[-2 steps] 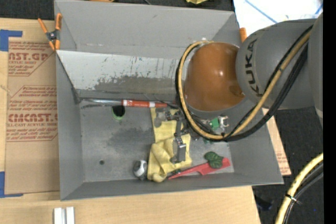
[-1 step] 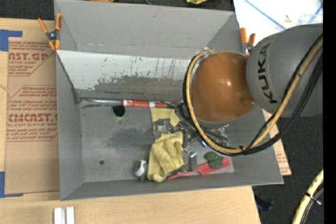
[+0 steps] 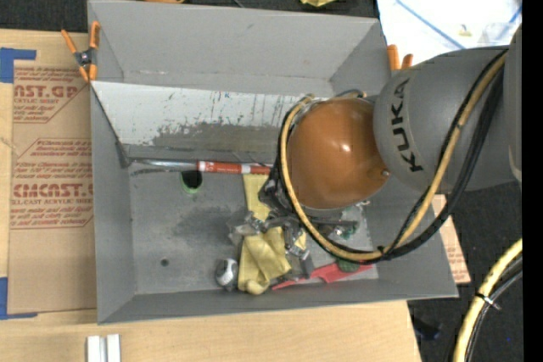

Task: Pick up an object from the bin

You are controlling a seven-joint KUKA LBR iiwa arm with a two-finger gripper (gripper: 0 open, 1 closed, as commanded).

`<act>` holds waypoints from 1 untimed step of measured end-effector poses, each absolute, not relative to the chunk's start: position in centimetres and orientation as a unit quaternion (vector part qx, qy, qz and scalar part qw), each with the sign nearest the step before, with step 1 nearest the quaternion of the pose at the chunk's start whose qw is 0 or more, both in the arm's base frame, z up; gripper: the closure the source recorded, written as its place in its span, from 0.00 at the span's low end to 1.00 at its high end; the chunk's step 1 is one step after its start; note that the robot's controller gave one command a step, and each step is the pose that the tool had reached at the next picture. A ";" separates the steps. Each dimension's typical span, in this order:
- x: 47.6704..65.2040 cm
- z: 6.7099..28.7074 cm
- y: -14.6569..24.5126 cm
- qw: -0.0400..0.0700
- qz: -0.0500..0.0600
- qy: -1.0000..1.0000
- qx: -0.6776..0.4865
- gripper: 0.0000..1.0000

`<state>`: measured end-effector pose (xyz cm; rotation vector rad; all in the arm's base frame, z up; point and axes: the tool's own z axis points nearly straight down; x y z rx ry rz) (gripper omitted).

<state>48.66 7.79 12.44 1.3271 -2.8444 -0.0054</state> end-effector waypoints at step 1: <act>49.1 7.0 7.4 -0.005 0.000 -0.886 0.464 0.00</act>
Offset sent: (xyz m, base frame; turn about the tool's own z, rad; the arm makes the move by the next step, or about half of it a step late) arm 0.0071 -0.0062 -0.0544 -0.0041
